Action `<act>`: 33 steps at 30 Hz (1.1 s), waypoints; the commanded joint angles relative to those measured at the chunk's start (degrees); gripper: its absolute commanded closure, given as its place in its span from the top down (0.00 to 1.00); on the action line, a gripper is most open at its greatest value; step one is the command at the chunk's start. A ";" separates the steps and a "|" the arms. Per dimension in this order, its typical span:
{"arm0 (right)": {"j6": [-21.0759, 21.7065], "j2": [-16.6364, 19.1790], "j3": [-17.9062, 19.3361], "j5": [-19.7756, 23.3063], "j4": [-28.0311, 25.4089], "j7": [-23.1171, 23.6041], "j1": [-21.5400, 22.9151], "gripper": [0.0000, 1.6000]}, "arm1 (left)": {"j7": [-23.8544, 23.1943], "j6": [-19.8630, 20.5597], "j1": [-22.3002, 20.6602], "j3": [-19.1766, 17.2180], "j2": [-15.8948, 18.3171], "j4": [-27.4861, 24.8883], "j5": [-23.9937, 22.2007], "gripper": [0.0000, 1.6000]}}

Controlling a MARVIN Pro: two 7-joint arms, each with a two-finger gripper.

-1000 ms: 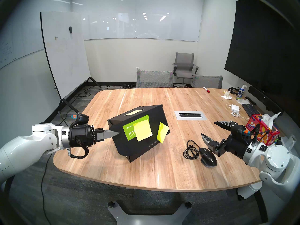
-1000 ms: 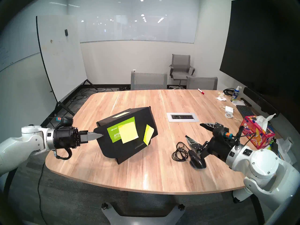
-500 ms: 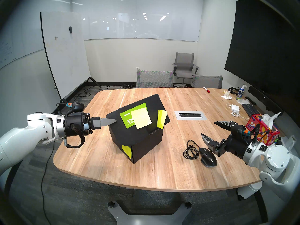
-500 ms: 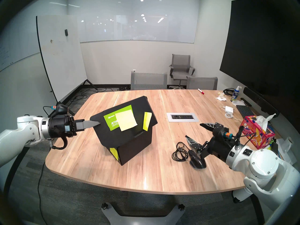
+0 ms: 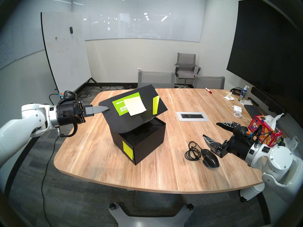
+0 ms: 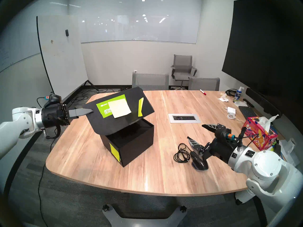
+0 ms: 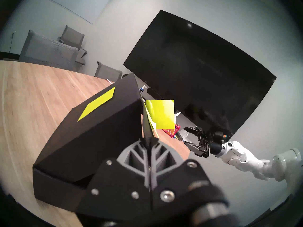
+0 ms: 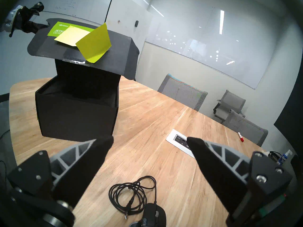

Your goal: Open the box and place the mouse inside

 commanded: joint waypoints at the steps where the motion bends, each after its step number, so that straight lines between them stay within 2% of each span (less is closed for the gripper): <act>1: -0.16 -0.11 0.15 0.01 -0.30 0.08 0.03 1.00 | -0.03 1.52 -3.73 -0.98 -0.45 2.52 -2.03 0.00; 20: -0.17 -0.12 0.17 0.01 -0.31 0.10 0.02 1.00 | -1.12 4.83 -13.08 4.86 -5.08 10.64 2.48 0.00; 22: -0.17 -0.12 0.17 0.01 -0.31 0.10 0.02 1.00 | -1.31 5.09 -13.67 5.26 -5.36 11.04 2.84 0.12; 23: -0.17 -0.12 0.17 0.01 -0.31 0.10 0.02 1.00 | -1.44 5.19 -13.93 5.45 -5.47 11.21 3.02 0.28; 26: -0.17 -0.12 0.17 0.01 -0.31 0.10 0.02 1.00 | -1.68 5.51 -14.44 5.82 -5.72 11.56 3.34 0.47; 27: -0.17 -0.12 0.17 0.01 -0.31 0.10 0.02 1.00 | -1.75 5.61 -14.57 5.92 -5.78 11.66 3.41 0.67; 28: -0.17 -0.12 0.17 0.01 -0.31 0.10 0.02 1.00 | -1.80 5.66 -14.66 6.00 -5.84 11.73 3.47 0.76; 29: -0.17 -0.12 0.17 0.01 -0.31 0.10 0.02 1.00 | -1.84 5.74 -14.72 6.04 -5.89 11.80 3.51 0.92; 30: -0.17 -0.12 0.17 0.01 -0.31 0.10 0.02 1.00 | -1.89 5.85 -14.80 6.09 -5.95 11.88 3.55 0.98; 33: -0.17 -0.12 0.17 0.01 -0.31 0.10 0.02 1.00 | -2.02 6.11 -14.90 6.08 -6.12 12.04 3.75 1.00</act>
